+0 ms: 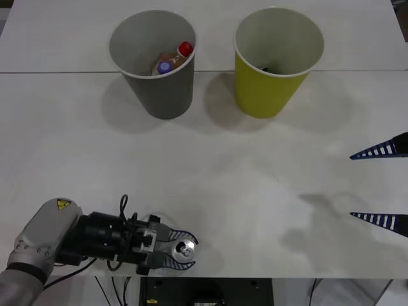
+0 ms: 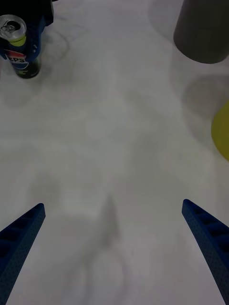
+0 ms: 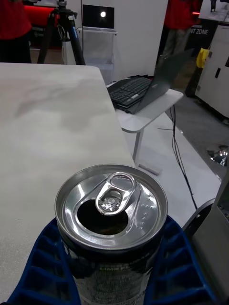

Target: Put the can into the green bin and the plastic bottle into the gray bin

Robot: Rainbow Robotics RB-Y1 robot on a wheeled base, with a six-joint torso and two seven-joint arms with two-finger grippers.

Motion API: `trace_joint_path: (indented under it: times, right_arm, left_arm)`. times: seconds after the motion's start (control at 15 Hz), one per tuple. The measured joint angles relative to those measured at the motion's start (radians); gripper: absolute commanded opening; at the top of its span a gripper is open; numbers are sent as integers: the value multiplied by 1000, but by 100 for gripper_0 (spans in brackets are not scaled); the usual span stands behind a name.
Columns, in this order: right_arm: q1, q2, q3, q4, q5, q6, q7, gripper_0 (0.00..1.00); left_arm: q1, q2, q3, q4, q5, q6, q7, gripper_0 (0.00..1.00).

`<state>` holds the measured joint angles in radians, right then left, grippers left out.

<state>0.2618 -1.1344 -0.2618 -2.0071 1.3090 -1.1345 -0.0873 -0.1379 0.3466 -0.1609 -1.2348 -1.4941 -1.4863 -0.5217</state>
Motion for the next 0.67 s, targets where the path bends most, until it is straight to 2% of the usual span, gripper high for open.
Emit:
trace_joint_path:
  times: [0.33,0.67]
  right_arm:
    - [0,0,0,0,0,0,0,100]
    - [0,0,0,0,0,0,0,100]
  left_arm:
    - [-17,0,1,0,0,-3,23,0]
    - [-74,28,12,-23,-4,10,207,0]
